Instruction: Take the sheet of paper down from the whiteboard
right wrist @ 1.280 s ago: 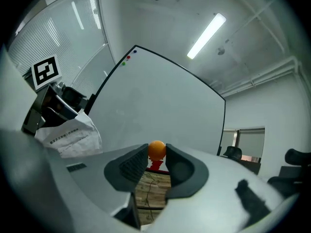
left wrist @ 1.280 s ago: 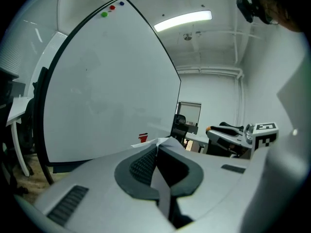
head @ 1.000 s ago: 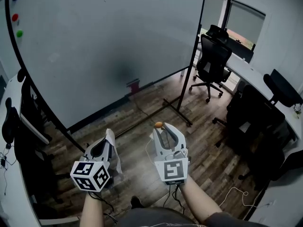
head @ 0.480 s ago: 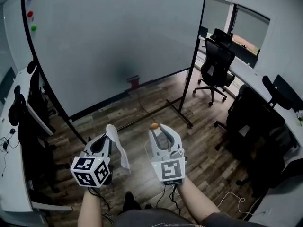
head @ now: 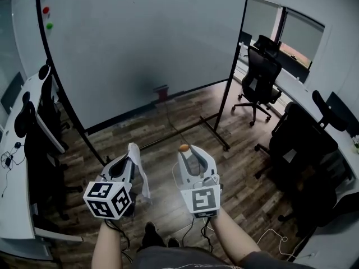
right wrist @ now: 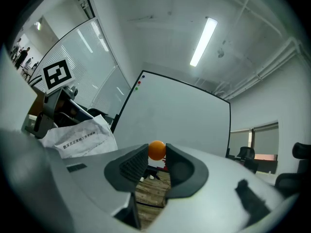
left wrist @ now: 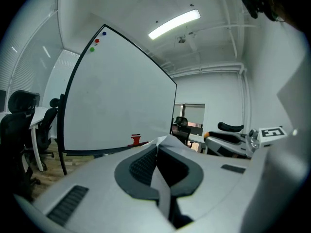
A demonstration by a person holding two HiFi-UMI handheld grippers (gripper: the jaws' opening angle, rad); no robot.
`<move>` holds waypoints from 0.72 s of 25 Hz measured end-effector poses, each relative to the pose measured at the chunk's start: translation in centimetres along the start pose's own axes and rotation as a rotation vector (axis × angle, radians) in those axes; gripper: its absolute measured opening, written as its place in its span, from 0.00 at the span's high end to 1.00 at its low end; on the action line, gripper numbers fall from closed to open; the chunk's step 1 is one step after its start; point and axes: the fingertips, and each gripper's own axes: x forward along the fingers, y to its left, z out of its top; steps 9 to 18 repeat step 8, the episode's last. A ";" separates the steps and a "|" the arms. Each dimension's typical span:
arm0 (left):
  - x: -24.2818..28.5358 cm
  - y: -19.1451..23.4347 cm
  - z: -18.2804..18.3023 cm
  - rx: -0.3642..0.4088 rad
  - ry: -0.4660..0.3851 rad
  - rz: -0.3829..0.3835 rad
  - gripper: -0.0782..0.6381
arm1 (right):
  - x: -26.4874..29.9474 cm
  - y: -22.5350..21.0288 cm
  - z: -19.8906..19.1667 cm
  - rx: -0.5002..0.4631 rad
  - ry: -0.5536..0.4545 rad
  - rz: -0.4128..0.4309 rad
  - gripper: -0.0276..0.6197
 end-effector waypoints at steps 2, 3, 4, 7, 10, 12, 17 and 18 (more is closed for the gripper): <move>-0.3 -0.5 0.2 -0.005 -0.005 -0.014 0.87 | -0.2 0.2 0.3 -0.004 -0.015 0.013 0.77; -0.5 -0.8 0.4 0.000 -0.006 -0.018 0.87 | -0.3 0.2 0.4 -0.014 -0.016 0.021 0.77; -0.6 -1.0 0.5 0.008 -0.007 -0.019 0.87 | -0.4 0.2 0.5 -0.021 -0.016 0.027 0.77; -0.5 -1.5 0.6 0.026 -0.010 -0.018 0.87 | -0.4 0.0 0.7 0.008 -0.036 0.028 0.77; -0.4 -1.7 0.7 0.029 -0.011 -0.018 0.87 | -0.3 0.0 0.8 0.019 -0.044 0.028 0.77; -0.4 -1.7 0.7 0.029 -0.011 -0.018 0.87 | -0.3 0.0 0.8 0.019 -0.044 0.028 0.77; -0.4 -1.7 0.7 0.029 -0.011 -0.018 0.87 | -0.3 0.0 0.8 0.019 -0.044 0.028 0.77; -0.4 -1.7 0.7 0.029 -0.011 -0.018 0.87 | -0.3 0.0 0.8 0.019 -0.044 0.028 0.77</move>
